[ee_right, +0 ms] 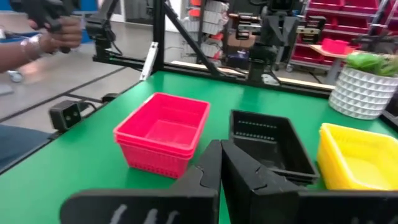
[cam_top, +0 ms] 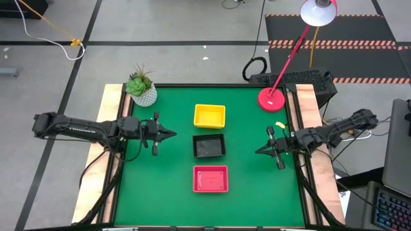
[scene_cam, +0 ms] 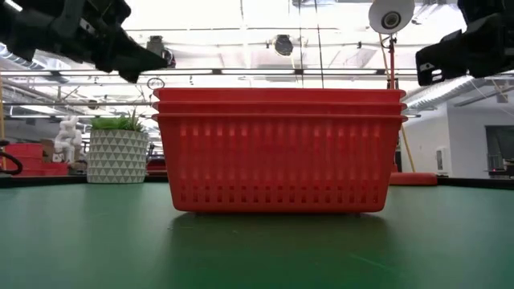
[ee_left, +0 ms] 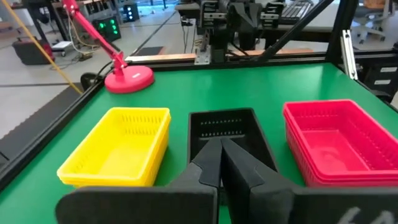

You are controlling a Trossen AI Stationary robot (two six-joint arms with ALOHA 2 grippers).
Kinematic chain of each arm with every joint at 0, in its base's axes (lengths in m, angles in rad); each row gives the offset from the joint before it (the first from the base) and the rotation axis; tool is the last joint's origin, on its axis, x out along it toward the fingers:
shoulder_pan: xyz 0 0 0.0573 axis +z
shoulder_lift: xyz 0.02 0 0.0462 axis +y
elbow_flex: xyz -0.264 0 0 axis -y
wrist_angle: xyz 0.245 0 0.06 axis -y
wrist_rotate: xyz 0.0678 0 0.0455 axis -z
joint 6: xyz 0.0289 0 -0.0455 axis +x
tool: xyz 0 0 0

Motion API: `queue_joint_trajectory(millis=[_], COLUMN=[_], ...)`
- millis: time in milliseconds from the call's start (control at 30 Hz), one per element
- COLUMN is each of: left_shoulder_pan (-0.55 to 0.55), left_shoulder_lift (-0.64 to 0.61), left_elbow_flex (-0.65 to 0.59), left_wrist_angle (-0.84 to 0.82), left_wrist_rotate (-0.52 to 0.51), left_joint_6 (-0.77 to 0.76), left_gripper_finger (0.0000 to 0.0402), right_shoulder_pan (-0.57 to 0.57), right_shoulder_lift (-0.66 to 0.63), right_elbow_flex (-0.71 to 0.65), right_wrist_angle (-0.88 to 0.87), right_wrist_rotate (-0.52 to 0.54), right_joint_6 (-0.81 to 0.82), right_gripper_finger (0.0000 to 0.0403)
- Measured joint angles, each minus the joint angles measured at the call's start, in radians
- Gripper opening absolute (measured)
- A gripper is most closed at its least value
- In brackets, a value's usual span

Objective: Stack baskets by color
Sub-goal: Return to Home Position

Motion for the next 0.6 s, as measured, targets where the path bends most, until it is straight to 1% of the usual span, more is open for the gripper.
queue_joint_trajectory(millis=[67,167,267,367,500,600], left_shoulder_pan=[0.006,0.013,0.025,0.039,0.049,0.049], left_shoulder_lift=[0.000,0.000,-0.003,-0.024,-0.067,-0.105], left_elbow_flex=[-0.024,-0.072,-0.116,-0.145,-0.183,-0.218], left_wrist_angle=[0.030,0.095,0.146,0.157,0.162,0.177], left_wrist_rotate=[0.009,0.032,0.036,0.036,0.039,0.041], left_joint_6=[-0.013,-0.015,-0.021,-0.025,-0.031,-0.032], left_gripper_finger=[0.0011,0.0004,0.0006,0.0010,0.0003,0.0008], right_shoulder_pan=[-0.022,-0.050,-0.072,-0.091,-0.109,-0.122], right_shoulder_lift=[0.000,0.000,0.000,0.000,0.000,0.000], right_elbow_flex=[-0.009,-0.032,-0.052,-0.070,-0.089,-0.093], right_wrist_angle=[0.014,0.055,0.074,0.084,0.112,0.110], right_wrist_rotate=[-0.032,-0.087,-0.095,-0.115,-0.117,-0.125], right_joint_6=[-0.001,-0.002,0.000,0.000,-0.004,-0.006], right_gripper_finger=[0.0000,0.0000,0.0000,0.0000,0.0000,0.0000])
